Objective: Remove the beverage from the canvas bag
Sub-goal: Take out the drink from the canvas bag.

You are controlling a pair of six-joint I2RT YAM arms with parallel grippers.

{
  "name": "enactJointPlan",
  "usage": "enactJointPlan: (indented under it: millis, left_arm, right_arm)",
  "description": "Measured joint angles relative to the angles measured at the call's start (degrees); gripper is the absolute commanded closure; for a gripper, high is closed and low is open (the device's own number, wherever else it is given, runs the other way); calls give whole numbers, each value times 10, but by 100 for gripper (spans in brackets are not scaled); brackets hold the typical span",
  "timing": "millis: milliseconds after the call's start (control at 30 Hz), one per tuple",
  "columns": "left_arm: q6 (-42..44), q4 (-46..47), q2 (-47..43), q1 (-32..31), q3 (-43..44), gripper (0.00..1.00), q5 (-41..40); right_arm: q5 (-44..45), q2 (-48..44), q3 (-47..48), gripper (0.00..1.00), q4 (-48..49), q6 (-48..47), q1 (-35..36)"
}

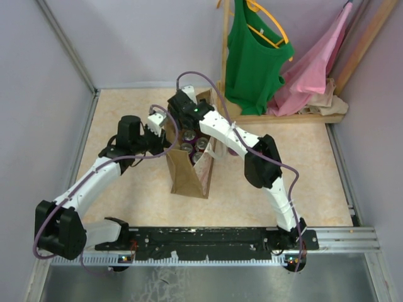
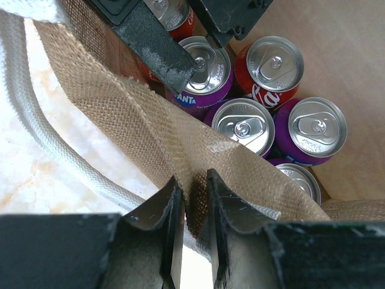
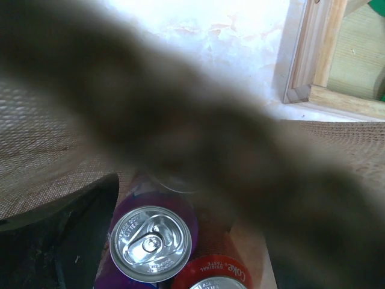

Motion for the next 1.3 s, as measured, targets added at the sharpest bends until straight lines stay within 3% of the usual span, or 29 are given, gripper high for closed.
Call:
enactJointPlan:
  millis: [433,933,1200,1300]
  left_arm:
    - [1,4,-17,0,-9,74,0]
    - [5,28,-44,2,-35,74,-11]
    - [10,28,-52,2,-38,74,-11]
    - [10,31,-54,2,-42,74,-11]
  right_arm:
    - [21,-4,-7,7,9,-3,9]
    - [36,-4,-69,14,124,3,7]
    - [54,-11,-104,27,163,12,7]
    - [60,-12,-110,43,167,12,7]
